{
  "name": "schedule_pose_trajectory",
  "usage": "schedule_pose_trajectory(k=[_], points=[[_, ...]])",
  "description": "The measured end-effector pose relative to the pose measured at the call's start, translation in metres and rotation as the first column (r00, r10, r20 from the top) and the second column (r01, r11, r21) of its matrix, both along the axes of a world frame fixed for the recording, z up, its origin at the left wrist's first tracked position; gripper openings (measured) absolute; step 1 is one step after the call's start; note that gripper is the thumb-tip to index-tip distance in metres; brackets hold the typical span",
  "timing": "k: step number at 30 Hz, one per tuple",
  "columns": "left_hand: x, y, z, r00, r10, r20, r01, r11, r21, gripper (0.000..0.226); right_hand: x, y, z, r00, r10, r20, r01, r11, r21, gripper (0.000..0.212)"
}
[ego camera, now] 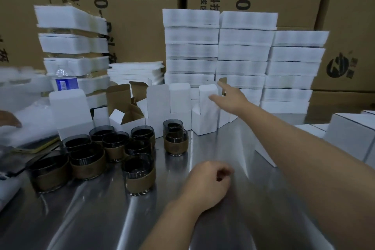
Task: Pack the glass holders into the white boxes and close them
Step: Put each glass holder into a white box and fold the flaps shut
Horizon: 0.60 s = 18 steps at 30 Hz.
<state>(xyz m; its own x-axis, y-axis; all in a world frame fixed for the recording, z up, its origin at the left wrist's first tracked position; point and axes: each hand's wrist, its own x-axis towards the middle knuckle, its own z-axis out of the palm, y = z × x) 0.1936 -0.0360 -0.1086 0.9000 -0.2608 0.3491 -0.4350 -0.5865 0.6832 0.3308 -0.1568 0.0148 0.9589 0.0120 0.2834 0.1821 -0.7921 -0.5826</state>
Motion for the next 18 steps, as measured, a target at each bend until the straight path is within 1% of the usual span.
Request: schedule_pose_trajectory(k=[2,5,7,9,10,12,15,16,18], points=[[0.001,0.001,-0.001,1.000,0.005,-0.010,-0.005,1.000,-0.013,0.025,0.019,0.012,0.007,0.999,0.019,-0.035,-0.016,0.997,0.080,0.072],[0.003,0.002,-0.005,0.999,-0.007,-0.041,0.006,1.000,-0.030,0.024,0.041,0.023,0.013,0.999,-0.014,-0.051,0.021,0.990,0.137,0.070],[0.004,0.001,-0.005,0.999,-0.010,-0.051,0.009,0.999,-0.034,0.024,0.049,0.026,0.014,0.992,0.030,-0.121,-0.013,0.991,0.136,0.071],[0.004,0.001,-0.005,0.999,-0.007,-0.051,0.006,0.999,-0.039,0.024,0.051,0.026,0.011,0.988,0.057,-0.146,-0.028,0.981,0.190,0.074],[0.004,0.001,-0.005,0.999,-0.006,-0.050,0.004,0.999,-0.043,0.024,0.051,0.025,0.010,0.991,0.048,-0.127,-0.017,0.971,0.236,0.073],[0.003,0.001,-0.005,0.999,-0.008,-0.045,0.006,0.999,-0.041,0.025,0.052,0.024,0.007,0.999,0.007,-0.050,0.008,0.954,0.300,0.063],[0.002,0.001,-0.002,0.999,-0.004,-0.054,0.001,0.999,-0.049,0.024,0.044,0.021,0.007,0.996,-0.043,0.073,0.021,0.960,0.280,0.042],[0.002,0.001,-0.001,0.998,-0.001,-0.058,-0.002,0.999,-0.051,0.024,0.040,0.020,0.009,0.994,-0.062,0.091,0.034,0.959,0.281,0.040],[0.002,0.002,0.000,0.999,0.002,-0.052,-0.004,0.999,-0.049,0.025,0.030,0.015,0.013,0.987,-0.090,0.131,0.049,0.958,0.283,0.044]])
